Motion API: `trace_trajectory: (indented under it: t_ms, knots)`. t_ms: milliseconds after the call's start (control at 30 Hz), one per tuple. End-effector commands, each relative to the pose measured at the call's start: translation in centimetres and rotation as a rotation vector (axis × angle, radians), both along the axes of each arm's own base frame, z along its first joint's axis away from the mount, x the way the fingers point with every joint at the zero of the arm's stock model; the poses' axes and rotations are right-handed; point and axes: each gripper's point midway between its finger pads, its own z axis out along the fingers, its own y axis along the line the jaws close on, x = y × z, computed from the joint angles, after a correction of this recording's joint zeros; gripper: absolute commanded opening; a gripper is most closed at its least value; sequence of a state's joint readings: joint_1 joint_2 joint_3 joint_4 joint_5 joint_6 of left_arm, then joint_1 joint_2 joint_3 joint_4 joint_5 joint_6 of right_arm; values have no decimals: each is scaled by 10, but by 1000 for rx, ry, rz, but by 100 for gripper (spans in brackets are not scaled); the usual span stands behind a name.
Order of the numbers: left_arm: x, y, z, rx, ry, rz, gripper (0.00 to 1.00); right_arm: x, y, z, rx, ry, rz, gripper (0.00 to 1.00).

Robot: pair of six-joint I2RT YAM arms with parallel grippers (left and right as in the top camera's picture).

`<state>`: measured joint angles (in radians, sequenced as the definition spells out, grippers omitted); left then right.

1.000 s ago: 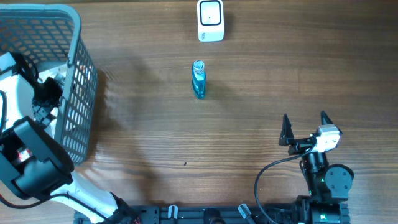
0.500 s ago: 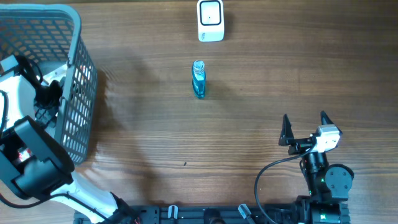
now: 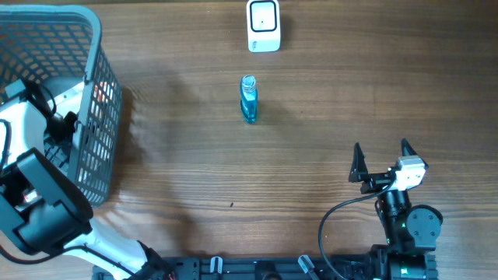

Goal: Scan the item barcode
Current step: 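Reach the left gripper back into the basket and grasp the clear plastic bag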

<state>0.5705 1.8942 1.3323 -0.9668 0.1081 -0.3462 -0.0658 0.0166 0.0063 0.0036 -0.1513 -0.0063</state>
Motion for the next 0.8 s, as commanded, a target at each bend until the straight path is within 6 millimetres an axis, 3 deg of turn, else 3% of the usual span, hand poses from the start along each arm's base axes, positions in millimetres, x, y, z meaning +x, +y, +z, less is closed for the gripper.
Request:
trace_trajectory:
  t_ms: [0, 133, 267, 333, 367, 500, 633, 767]
  knots:
    - [-14, -10, -27, -35, 33, 9, 99, 0, -1, 2, -18, -10, -6, 100]
    - [-15, -11, -40, -25, 17, 9, 70, 0, -1, 2, -17, -10, -6, 100]
    - [-21, -15, -54, -27, 14, 31, 54, 0, -1, 2, -17, -10, -6, 100]
    - [-22, -15, -56, -26, 13, 31, 30, 0, -1, 2, -17, -10, -6, 100]
    - [-20, -14, -55, -23, 7, 32, 8, 0, -1, 2, -18, -10, -6, 100]
    - [-13, -10, -50, -12, -11, 32, 4, 0, -1, 2, -17, -10, -6, 100]
    - [2, -3, -27, -2, -55, 30, 4, 0, -1, 2, -17, -10, -6, 100]
    - [31, 2, 23, 14, -205, 18, 4, 0, -1, 2, -17, -10, -6, 100]
